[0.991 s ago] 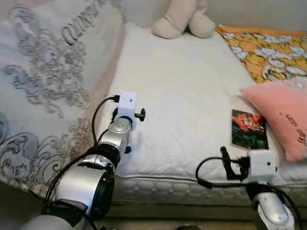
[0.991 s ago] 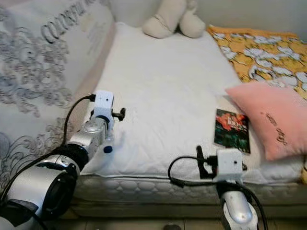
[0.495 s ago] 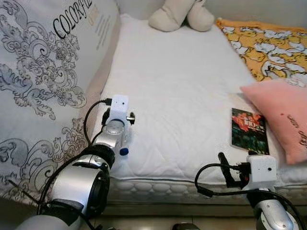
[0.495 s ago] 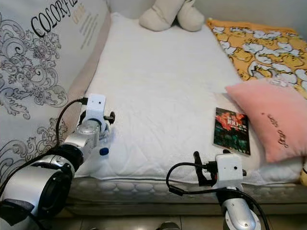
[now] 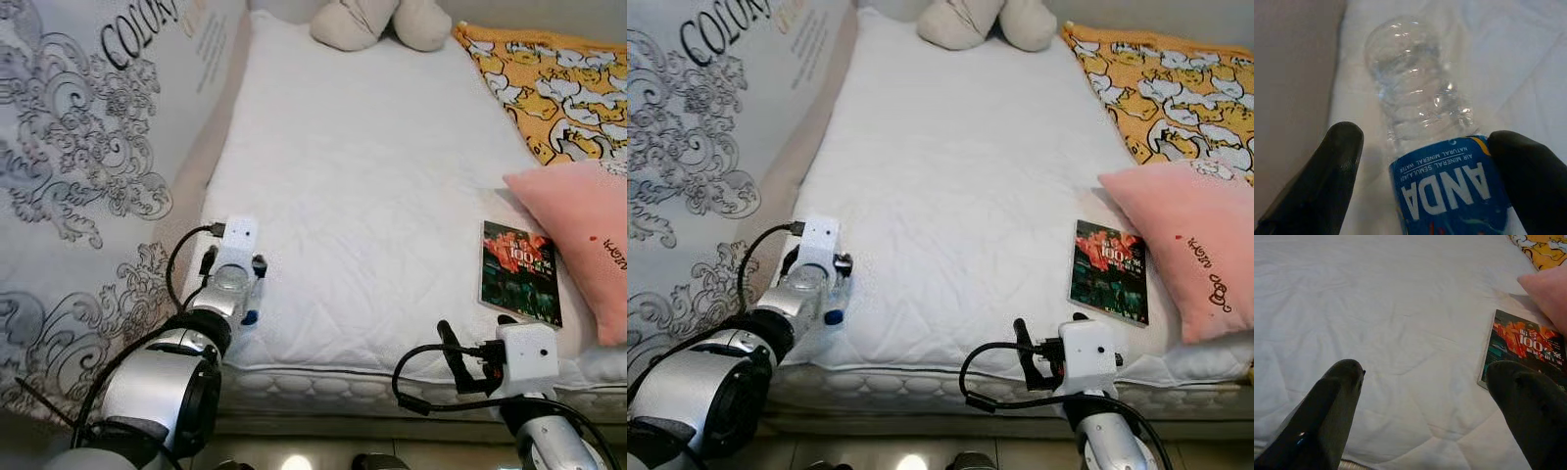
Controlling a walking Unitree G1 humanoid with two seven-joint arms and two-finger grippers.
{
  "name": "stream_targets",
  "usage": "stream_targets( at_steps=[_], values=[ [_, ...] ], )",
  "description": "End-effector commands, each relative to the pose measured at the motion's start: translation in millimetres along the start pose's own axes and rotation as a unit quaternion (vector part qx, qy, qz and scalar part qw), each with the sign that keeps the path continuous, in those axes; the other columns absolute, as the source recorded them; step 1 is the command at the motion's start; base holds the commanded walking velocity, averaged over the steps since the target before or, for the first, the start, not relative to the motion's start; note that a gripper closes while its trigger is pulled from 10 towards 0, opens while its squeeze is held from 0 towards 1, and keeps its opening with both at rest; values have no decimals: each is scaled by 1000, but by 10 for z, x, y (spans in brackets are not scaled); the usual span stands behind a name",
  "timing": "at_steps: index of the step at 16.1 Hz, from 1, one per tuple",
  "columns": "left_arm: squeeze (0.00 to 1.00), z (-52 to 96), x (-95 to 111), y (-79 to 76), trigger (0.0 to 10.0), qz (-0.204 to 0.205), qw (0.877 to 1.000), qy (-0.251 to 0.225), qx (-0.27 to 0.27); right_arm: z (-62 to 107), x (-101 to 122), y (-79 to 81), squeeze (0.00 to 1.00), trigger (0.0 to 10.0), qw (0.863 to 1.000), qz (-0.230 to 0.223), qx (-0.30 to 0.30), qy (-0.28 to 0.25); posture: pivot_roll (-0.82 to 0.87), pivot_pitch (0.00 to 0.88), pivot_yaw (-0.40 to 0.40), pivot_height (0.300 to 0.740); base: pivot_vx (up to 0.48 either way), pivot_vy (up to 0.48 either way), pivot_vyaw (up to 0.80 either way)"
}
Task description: Clean up the room
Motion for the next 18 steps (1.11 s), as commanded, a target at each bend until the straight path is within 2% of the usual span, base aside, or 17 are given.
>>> stream_targets(
  at_steps=[1,2,4,5,9,13,15,18],
  values=[
    [0,14,-177,-14,10000,-8,1000,27,1,28,8,-30,0,10000,1000,4,-2,2,-344,89,-21,740,0,0,0],
    [0,32,-272,-94,10000,6,999,44,-14,30,7,-25,0,10000,1000,3,-2,3,-346,89,-20,740,0,0,0],
    [0,72,-387,-287,10000,61,994,72,-56,15,11,-20,0,10000,1000,3,-2,4,-346,84,-17,740,0,0,0],
    [0,82,-390,-344,0,74,992,73,-73,2,15,-21,0,10000,1000,2,-3,3,-345,82,-15,740,0,0,0],
    [0,64,-318,-308,0,65,993,55,-85,-108,74,-16,0,10000,1000,-6,-8,-11,-322,57,-2,740,0,0,0],
    [0,39,-70,-272,0,85,991,7,-100,-307,117,-18,0,10000,999,-29,-17,-23,-263,6,23,740,0,0,0],
    [0,69,135,-352,0,93,985,-46,-135,-491,172,-24,0,10000,998,-43,-23,-36,-218,0,36,740,0,0,0],
    [0,140,323,-452,0,124,971,-101,-179,-643,240,-35,0,10000,997,-47,-25,-50,-174,0,46,740,0,0,0]
  ],
)
Point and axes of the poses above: a point about 5 cm out from each wrist's last joint towards the gripper, its own z axis pointing back from the gripper into the wrist, its own x axis along the axis of the wrist's last joint, y = z × x, the point moved 6 cm from there along -z, pointing out of the wrist towards the gripper, and after that the axes turned 8 degrees about z, right-handed, at the moved point
